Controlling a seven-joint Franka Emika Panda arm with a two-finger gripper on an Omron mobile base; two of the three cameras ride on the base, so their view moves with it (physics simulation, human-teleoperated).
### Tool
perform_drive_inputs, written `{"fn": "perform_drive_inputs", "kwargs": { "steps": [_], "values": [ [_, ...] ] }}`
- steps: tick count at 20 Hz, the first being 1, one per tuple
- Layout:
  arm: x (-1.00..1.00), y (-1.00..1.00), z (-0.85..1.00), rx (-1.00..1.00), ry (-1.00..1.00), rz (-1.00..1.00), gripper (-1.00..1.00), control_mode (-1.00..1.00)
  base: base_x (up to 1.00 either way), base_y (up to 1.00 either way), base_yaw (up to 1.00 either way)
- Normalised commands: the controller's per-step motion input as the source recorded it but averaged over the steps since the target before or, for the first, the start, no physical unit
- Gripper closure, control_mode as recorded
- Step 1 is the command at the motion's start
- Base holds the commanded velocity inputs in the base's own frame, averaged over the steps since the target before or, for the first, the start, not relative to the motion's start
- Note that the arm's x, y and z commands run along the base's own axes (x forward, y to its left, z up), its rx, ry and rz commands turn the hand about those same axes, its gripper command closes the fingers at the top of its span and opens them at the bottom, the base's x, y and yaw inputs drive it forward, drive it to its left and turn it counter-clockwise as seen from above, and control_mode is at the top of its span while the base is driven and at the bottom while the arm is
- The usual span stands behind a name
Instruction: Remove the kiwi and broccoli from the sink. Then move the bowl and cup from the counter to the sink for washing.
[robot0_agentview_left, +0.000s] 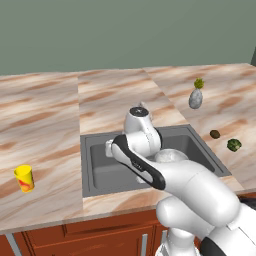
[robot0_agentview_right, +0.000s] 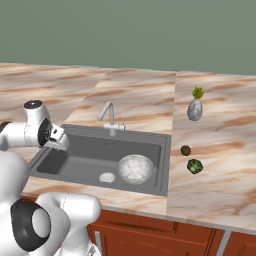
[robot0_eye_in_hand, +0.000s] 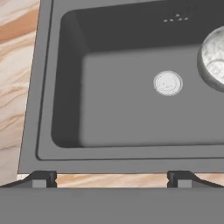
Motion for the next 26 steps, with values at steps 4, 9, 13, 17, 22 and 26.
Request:
{"fn": "perform_drive_inputs", "kwargs": {
  "steps": [4,9,13,17,22,26],
  "values": [
    [0.00,0.32,0.06,0.00,0.04,0.00,-1.00,-1.00,0.00,0.00,0.00],
    [0.00,0.34,0.05,0.00,0.06,0.00,-1.00,-1.00,0.00,0.00,0.00],
    [0.00,0.35,0.03,0.00,0.00,-0.01,-1.00,-1.00,0.00,0.00,0.00],
    [0.00,0.33,0.03,0.00,0.01,-0.03,-1.00,-1.00,0.00,0.00,0.00],
    [0.00,0.32,0.03,0.00,0.03,-0.03,-1.00,-1.00,0.00,0.00,0.00],
    [0.00,0.30,0.01,0.00,0.01,-0.05,-1.00,-1.00,0.00,0.00,0.00]
  ]
}}
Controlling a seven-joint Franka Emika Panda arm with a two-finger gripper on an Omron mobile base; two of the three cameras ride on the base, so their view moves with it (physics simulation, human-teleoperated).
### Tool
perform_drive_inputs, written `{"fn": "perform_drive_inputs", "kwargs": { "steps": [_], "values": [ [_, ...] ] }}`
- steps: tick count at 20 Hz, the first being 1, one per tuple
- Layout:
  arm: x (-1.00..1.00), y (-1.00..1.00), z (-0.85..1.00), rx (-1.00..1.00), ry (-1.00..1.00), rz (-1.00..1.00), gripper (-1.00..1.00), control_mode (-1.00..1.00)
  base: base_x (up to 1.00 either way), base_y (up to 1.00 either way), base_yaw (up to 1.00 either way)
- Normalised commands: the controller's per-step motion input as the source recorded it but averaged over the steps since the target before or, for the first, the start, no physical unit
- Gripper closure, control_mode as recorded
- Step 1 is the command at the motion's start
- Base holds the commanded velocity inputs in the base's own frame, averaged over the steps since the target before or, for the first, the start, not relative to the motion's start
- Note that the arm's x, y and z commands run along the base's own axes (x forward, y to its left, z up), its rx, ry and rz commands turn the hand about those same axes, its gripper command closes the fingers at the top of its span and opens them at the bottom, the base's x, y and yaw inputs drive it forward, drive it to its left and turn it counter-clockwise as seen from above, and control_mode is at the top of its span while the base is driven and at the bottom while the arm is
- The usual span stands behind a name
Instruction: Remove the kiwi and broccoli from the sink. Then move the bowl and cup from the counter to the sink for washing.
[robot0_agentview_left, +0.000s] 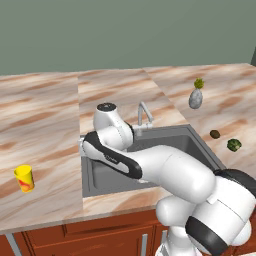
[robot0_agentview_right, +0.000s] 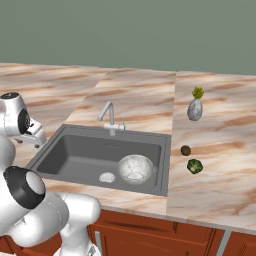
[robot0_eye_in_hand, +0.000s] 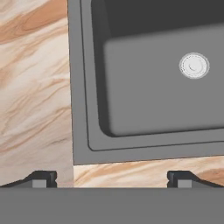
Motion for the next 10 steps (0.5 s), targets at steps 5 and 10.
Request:
{"fn": "perform_drive_inputs", "kwargs": {
  "steps": [5,10],
  "values": [
    [0.01,0.31,0.03,0.00,0.00,-0.03,-1.00,-1.00,0.00,0.00,0.00],
    [0.00,0.27,0.05,0.00,0.03,0.00,-1.00,-1.00,0.00,0.00,0.00]
  ]
}}
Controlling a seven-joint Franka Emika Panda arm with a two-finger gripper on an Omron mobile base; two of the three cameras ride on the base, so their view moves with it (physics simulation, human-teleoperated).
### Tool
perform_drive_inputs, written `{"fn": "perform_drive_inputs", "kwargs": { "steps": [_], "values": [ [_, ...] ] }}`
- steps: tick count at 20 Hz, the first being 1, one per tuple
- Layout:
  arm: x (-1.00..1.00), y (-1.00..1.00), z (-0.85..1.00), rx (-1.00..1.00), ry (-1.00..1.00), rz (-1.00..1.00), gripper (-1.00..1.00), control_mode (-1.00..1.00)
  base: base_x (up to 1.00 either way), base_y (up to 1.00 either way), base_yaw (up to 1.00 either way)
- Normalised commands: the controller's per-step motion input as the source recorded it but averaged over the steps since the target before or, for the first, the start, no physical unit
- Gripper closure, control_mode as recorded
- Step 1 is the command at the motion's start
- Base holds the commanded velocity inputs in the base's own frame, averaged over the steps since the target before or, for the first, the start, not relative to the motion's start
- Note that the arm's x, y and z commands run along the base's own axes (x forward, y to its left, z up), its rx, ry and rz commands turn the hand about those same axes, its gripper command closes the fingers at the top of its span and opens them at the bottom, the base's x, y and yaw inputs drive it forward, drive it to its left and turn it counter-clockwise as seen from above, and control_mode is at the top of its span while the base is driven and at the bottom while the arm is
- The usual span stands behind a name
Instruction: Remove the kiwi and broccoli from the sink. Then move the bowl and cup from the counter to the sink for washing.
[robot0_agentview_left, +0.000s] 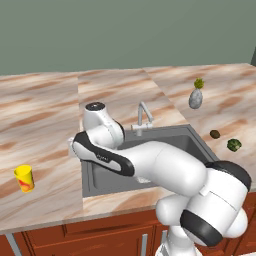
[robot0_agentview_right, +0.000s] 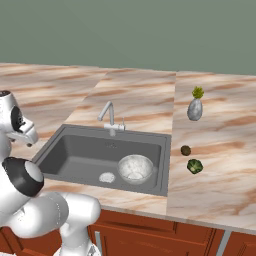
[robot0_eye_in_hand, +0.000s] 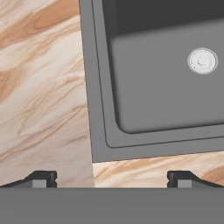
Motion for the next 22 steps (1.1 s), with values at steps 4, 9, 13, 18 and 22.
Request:
{"fn": "perform_drive_inputs", "kwargs": {
  "steps": [4,9,13,18,22],
  "values": [
    [0.00,0.22,0.02,0.00,0.07,0.00,-1.00,-1.00,0.00,0.00,0.00],
    [0.00,0.23,0.00,-0.01,0.05,0.00,-1.00,-1.00,0.00,0.00,0.00],
    [0.00,0.24,0.03,-0.03,0.00,0.00,-1.00,-1.00,0.00,0.00,0.00],
    [0.00,0.25,0.06,-0.03,0.00,0.00,-1.00,-1.00,0.00,0.00,0.00],
    [0.00,0.28,0.04,-0.02,0.00,0.00,-1.00,-1.00,0.00,0.00,0.00]
  ]
}}
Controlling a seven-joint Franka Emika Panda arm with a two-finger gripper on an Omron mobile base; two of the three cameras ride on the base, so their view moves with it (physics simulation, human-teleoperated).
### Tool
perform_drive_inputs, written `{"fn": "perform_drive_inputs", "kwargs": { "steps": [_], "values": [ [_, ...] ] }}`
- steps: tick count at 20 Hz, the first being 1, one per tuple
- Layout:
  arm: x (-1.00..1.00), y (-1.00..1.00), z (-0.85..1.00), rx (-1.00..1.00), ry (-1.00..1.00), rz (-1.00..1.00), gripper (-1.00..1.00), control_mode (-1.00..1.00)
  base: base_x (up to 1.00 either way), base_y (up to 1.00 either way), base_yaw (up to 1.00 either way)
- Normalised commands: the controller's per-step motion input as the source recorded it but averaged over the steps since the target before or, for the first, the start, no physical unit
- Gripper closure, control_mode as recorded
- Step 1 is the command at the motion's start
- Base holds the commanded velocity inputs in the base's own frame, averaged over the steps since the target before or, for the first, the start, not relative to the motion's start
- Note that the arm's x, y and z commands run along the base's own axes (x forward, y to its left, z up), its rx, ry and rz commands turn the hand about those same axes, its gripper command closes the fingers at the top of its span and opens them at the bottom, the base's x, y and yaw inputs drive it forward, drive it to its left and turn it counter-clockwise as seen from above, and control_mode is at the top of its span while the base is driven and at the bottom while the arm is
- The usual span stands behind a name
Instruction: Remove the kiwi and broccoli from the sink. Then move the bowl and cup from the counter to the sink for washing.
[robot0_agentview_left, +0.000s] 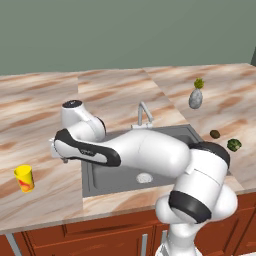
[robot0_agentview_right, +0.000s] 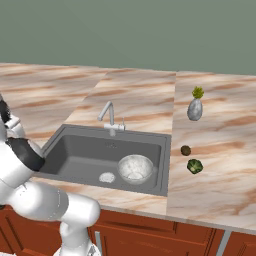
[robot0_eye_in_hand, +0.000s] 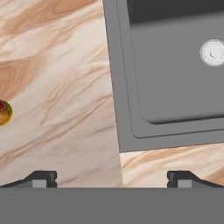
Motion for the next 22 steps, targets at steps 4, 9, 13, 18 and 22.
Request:
{"fn": "perform_drive_inputs", "kwargs": {
  "steps": [4,9,13,18,22],
  "values": [
    [0.00,0.32,0.03,0.00,0.00,0.00,-1.00,-1.00,0.00,0.00,0.00],
    [0.00,0.31,0.03,0.00,0.00,0.00,-1.00,-1.00,0.00,0.00,0.00],
    [0.00,0.29,0.04,0.00,0.00,0.01,-1.00,-1.00,0.00,0.00,0.00],
    [0.06,0.27,0.03,0.00,0.00,0.00,-1.00,-1.00,0.00,0.00,0.00],
    [0.05,0.28,0.00,0.00,0.00,0.00,-1.00,-1.00,0.00,0.00,0.00]
  ]
}}
